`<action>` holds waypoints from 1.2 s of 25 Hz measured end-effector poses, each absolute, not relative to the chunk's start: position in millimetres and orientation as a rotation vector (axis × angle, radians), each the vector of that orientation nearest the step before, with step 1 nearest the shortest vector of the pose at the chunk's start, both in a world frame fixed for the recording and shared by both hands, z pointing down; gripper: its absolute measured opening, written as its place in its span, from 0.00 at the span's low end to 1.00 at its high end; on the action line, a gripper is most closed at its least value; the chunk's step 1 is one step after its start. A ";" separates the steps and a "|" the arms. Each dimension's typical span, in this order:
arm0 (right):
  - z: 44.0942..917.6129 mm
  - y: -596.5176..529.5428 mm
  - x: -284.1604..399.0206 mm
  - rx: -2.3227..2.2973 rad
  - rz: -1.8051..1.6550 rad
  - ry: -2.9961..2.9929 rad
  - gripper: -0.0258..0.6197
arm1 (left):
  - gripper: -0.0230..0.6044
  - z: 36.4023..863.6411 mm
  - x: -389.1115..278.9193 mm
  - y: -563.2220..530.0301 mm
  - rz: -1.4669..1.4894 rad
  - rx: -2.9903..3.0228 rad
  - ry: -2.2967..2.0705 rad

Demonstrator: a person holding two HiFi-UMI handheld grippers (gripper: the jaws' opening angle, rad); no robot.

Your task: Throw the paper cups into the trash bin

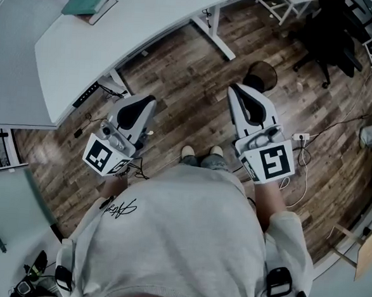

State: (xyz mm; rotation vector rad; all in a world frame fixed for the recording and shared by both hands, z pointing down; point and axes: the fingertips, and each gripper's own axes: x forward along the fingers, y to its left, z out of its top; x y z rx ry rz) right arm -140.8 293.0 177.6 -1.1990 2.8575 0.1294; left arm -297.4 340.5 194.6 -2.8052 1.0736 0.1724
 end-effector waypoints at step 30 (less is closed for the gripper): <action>186.2 308.9 -184.9 -1.306 0.101 2.787 0.06 | 0.04 202.5 -347.7 339.6 0.181 -2.833 0.983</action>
